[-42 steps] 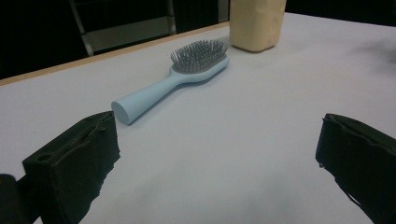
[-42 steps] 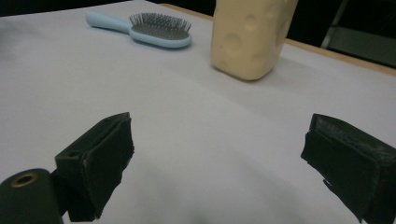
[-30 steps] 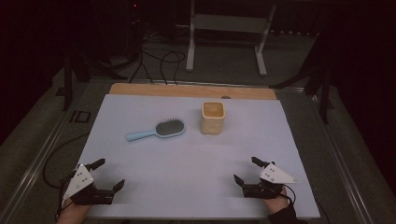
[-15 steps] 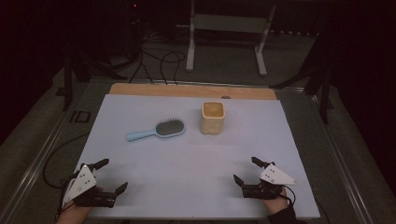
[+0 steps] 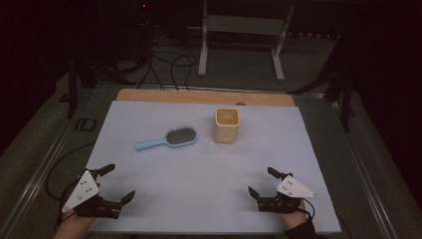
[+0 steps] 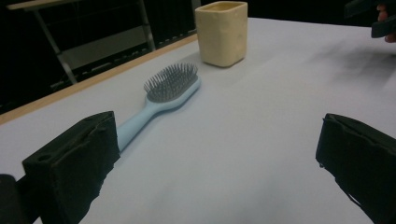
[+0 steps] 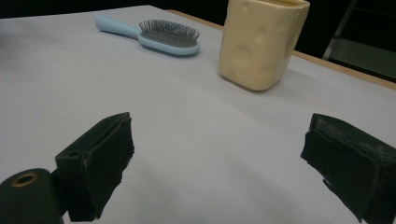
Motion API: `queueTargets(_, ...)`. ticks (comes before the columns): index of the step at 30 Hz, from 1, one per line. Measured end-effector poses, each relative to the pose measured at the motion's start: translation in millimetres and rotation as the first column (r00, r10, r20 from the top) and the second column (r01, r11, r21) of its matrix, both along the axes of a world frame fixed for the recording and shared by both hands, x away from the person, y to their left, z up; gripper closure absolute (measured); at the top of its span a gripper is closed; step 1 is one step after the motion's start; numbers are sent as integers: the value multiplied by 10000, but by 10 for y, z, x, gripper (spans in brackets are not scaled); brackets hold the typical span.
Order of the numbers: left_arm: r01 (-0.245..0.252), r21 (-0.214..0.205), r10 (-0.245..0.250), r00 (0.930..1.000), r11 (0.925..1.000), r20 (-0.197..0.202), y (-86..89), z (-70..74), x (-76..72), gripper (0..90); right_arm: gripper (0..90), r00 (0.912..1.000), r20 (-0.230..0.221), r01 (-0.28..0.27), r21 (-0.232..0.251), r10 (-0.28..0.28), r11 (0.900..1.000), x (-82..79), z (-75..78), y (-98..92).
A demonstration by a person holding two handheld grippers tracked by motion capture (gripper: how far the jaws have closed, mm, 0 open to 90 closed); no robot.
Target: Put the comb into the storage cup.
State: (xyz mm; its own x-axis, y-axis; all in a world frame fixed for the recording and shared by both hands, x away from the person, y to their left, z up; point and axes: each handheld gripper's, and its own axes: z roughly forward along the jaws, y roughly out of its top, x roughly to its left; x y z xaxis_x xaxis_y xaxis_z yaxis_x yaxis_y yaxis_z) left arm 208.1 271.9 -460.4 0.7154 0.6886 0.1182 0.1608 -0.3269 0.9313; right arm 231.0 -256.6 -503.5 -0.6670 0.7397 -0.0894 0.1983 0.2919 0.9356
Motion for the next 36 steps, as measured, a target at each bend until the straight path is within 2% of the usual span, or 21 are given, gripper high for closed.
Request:
queueTargets(9,324,-145,-325,9995,9994,-59,4,207,66,0,80,10000,-40,-90,60,90,9999,-10,8,12)
queueTargets(12,417,-72,-417,9991,9991,-23,-4,282,113,0,80,10000,-46,-87,180,88,9998,-12,12,9)
queueTargets(19,537,-208,-538,9985,9983,-53,-20,420,254,0,80,9999,15,-111,286,110,9995,-19,28,5)
queueTargets(26,466,-338,-470,9988,9983,-99,-19,487,378,0,80,9999,27,-120,361,119,9993,-24,35,-1)
queueTargets(35,402,-341,-417,9982,9986,-437,-48,521,599,0,80,9998,56,-193,459,191,9988,-34,47,3)
queueTargets(36,205,-191,-213,9988,9996,-433,-57,522,650,0,80,9998,65,-212,500,209,9985,-35,48,2)
